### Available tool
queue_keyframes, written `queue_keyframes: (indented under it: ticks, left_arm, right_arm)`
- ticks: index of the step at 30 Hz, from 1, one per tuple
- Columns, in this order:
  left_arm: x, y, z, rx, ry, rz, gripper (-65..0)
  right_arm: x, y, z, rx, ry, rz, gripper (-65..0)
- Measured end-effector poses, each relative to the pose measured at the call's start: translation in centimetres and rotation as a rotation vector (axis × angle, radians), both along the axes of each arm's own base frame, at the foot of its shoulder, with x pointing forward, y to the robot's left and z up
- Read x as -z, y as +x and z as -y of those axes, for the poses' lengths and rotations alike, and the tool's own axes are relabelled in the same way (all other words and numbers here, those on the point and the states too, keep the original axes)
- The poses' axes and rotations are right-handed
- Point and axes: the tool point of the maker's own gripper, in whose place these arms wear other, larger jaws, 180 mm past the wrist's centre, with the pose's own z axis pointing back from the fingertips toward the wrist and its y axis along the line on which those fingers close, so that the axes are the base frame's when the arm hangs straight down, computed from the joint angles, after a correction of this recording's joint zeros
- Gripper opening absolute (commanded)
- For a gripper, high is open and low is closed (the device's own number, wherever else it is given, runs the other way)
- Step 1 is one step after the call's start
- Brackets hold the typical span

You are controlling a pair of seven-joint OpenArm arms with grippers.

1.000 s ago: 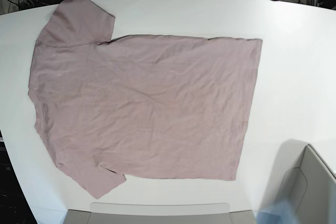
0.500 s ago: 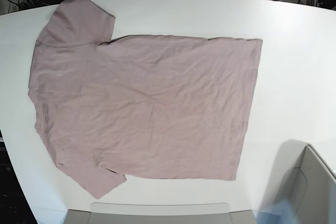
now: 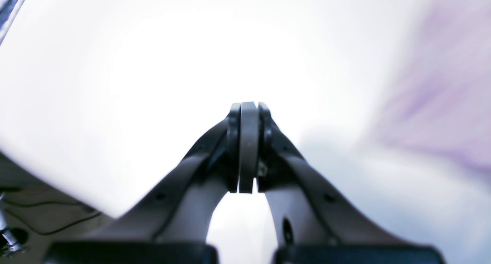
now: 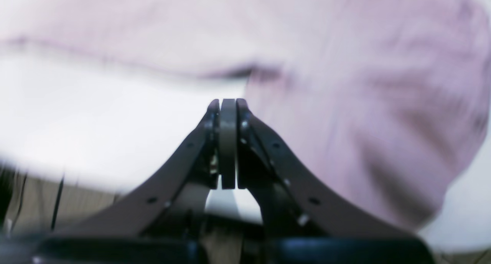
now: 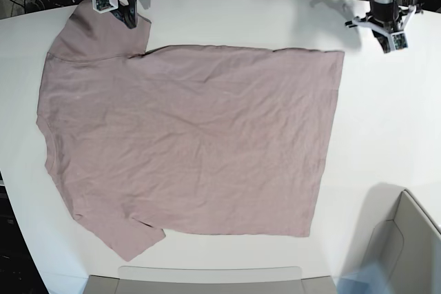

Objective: Fold the T-shirt properly
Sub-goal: 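Lower both grippers onto the shirt's shoulder corners and close them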

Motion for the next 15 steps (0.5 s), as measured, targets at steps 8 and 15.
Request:
queue_keyframes:
  ticks: [8, 15]
  left_arm:
    - [-4.8, 7.1, 2.5, 0.023, -0.054, 0.140, -64.2]
    - [-4.0, 6.8, 3.8, -0.006, -0.108, 0.145, -58.3]
  right_arm:
    - [-2.1, 4.8, -1.3, 0.044, 0.061, 0.143, -64.9]
    - [-2.4, 5.3, -0.9, 0.046, 0.051, 0.160, -59.6]
